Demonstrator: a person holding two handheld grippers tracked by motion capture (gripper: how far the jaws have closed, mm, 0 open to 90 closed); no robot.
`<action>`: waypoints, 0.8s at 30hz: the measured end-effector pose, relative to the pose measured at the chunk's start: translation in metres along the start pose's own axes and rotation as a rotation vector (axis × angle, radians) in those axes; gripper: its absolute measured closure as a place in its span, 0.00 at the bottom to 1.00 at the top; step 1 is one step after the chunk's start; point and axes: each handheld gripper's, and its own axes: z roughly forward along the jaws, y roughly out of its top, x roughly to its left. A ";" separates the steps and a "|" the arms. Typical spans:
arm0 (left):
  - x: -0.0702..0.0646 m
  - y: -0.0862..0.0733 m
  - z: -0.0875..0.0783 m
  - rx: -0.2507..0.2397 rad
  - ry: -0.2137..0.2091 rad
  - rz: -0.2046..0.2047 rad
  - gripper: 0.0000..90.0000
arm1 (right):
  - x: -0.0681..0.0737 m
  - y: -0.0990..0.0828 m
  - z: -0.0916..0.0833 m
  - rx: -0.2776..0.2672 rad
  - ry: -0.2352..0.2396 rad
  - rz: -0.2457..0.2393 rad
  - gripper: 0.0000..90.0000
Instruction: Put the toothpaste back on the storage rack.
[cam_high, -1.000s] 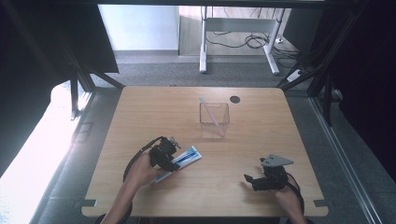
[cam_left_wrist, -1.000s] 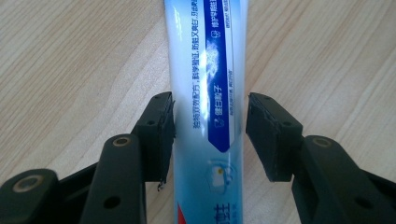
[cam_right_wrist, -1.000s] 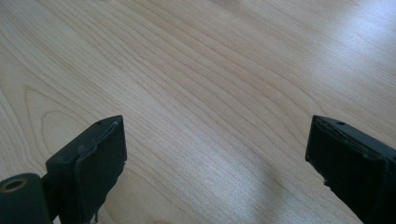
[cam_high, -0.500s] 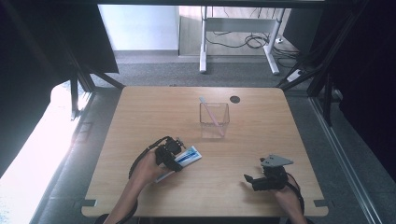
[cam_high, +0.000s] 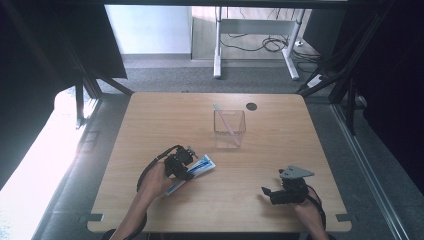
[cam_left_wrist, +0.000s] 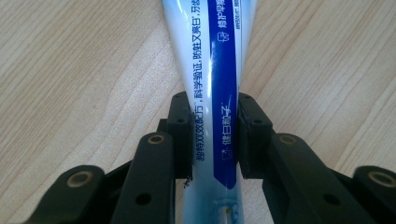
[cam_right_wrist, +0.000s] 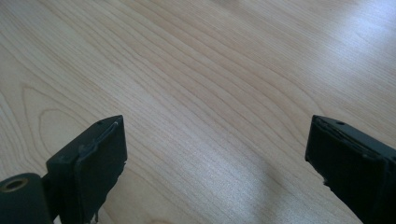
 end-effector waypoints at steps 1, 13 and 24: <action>0.001 -0.001 0.000 -0.007 -0.004 -0.004 0.80 | 0.000 0.000 0.000 0.000 -0.002 0.002 0.06; 0.000 -0.003 -0.014 -0.058 -0.016 -0.017 0.80 | -0.001 -0.002 0.002 0.011 0.012 0.011 0.06; 0.001 -0.001 -0.025 -0.107 -0.021 -0.012 0.80 | -0.003 -0.003 0.004 0.015 0.044 0.033 0.00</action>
